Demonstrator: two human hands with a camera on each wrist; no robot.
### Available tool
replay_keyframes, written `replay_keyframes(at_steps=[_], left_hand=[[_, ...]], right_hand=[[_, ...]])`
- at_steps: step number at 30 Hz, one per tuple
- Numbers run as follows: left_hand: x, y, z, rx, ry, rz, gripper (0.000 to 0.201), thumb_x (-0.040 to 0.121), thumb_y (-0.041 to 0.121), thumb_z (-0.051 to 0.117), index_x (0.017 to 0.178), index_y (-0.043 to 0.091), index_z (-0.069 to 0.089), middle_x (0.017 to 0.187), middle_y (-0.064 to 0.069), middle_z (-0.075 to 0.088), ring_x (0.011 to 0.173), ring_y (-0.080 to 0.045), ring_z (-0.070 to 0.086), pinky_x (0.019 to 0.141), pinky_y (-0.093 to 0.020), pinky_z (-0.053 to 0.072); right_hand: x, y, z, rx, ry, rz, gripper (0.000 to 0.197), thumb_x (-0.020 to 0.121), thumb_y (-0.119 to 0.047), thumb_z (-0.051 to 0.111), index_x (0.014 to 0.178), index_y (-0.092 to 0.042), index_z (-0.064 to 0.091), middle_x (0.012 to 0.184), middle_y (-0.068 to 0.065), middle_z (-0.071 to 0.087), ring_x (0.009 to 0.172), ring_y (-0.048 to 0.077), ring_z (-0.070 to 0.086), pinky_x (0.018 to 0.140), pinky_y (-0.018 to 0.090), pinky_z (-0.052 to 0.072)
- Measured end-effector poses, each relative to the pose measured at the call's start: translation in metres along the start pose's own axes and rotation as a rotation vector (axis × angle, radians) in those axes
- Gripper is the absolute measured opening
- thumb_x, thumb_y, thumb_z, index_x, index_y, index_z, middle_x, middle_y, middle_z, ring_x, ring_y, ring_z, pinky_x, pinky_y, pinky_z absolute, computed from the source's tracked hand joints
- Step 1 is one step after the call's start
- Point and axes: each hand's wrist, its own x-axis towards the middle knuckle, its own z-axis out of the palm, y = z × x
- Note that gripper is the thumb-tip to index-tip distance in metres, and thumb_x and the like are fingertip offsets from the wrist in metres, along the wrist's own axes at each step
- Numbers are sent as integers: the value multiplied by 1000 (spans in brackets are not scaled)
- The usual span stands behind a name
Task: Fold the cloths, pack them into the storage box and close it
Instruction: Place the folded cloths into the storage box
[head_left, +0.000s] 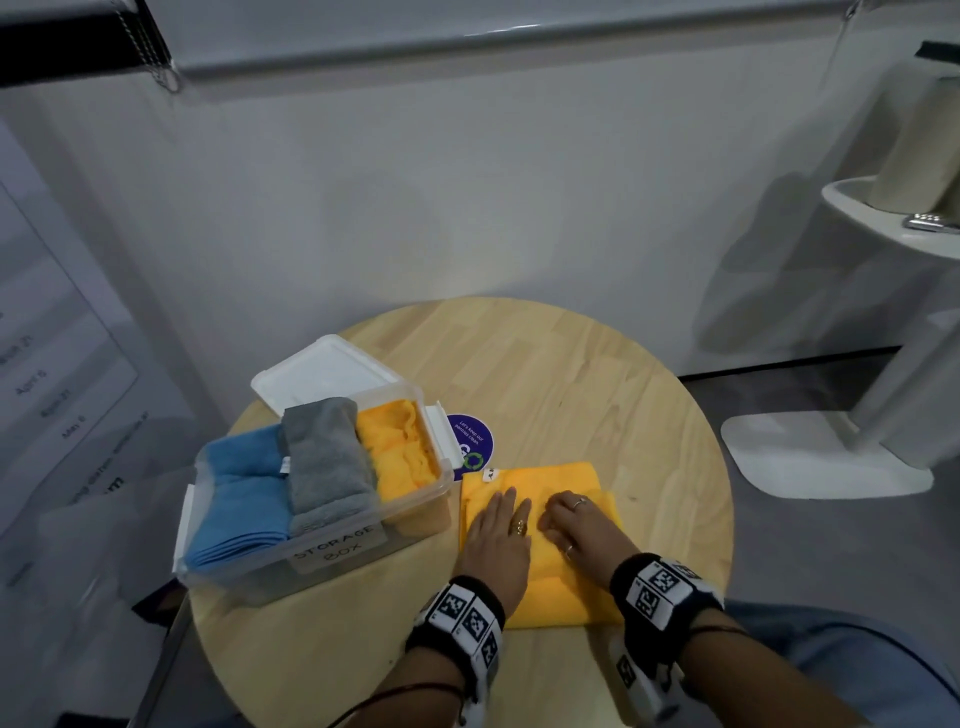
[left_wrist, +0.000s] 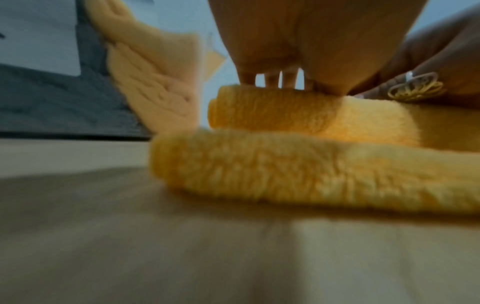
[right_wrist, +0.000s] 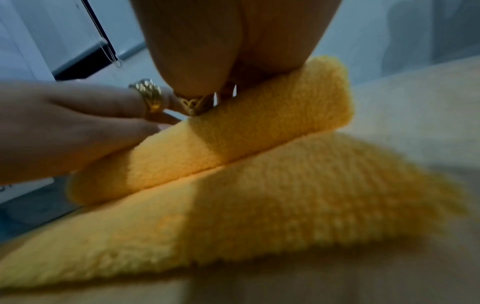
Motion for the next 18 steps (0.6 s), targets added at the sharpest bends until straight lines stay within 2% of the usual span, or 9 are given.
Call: replay_keyframes(at_steps=[2, 4, 5, 8, 10, 13, 14, 16, 18], left_hand=[[-6, -10, 1, -53, -81, -76, 69, 92, 52, 7, 139, 20, 45, 150, 0, 34, 137, -18, 35, 102, -40, 42], [-7, -20, 3, -48, -138, -69, 105, 61, 70, -36, 148, 20, -8, 151, 6, -21, 141, -13, -16, 116, -48, 11], [-10, -23, 2, -80, -156, -78, 116, 46, 72, -42, 146, 21, -17, 146, 8, -32, 138, -11, -25, 116, -49, 4], [-9, -29, -2, -52, -199, -69, 127, 36, 79, -35, 147, 21, -18, 151, 7, -30, 143, -12, -21, 116, -49, 2], [-9, -33, -6, -45, -238, -44, 127, 36, 81, -27, 147, 21, -18, 154, 6, -27, 144, -13, -19, 116, -49, 3], [-13, -31, -11, -34, -236, -50, 127, 38, 83, -26, 148, 20, -17, 154, 3, -27, 145, -16, -18, 116, -48, 4], [-16, -31, -12, -42, -231, -69, 121, 46, 85, -21, 148, 20, -16, 153, 3, -28, 145, -17, -17, 116, -47, 4], [-23, -29, -18, -61, -192, -102, 92, 80, 77, 13, 149, 22, -13, 151, -1, -31, 146, -22, -14, 117, -44, 6], [-35, -29, -29, -146, -95, -108, 81, 90, 62, 34, 150, 27, -8, 154, -3, -26, 146, -24, -7, 118, -40, 11]], right_hand=[[-1, 8, 1, 7, -38, 20, 29, 95, -28, 50, 121, -15, 53, 140, 6, 38, 129, 24, 37, 104, 24, 27], [0, 14, -3, 19, -98, 86, 42, 92, -34, 54, 130, -18, 43, 147, 3, 30, 135, 22, 30, 109, 26, 24], [2, 14, -7, 5, -131, 115, 52, 90, -35, 58, 134, -19, 37, 147, 2, 30, 136, 22, 29, 109, 27, 24], [18, 3, -23, -256, -249, 213, 78, 81, -47, 64, 143, -21, 25, 147, 5, 33, 135, 25, 32, 109, 38, 25], [32, -6, -33, -415, -362, 262, 83, 77, -55, 64, 142, -18, 29, 143, 8, 38, 133, 28, 35, 109, 44, 26], [45, -19, -42, -435, -467, 255, 82, 75, -54, 68, 138, -11, 38, 140, 12, 43, 129, 30, 41, 107, 41, 36], [48, -23, -45, -417, -470, 245, 81, 76, -51, 70, 139, -10, 37, 142, 12, 42, 130, 30, 41, 107, 40, 36], [45, -35, -54, -364, -454, 227, 78, 80, -46, 68, 140, -9, 35, 143, 13, 41, 130, 29, 40, 105, 38, 35], [33, -45, -71, -251, -440, 201, 70, 82, -44, 66, 136, -7, 41, 138, 14, 46, 120, 27, 48, 96, 36, 39]])
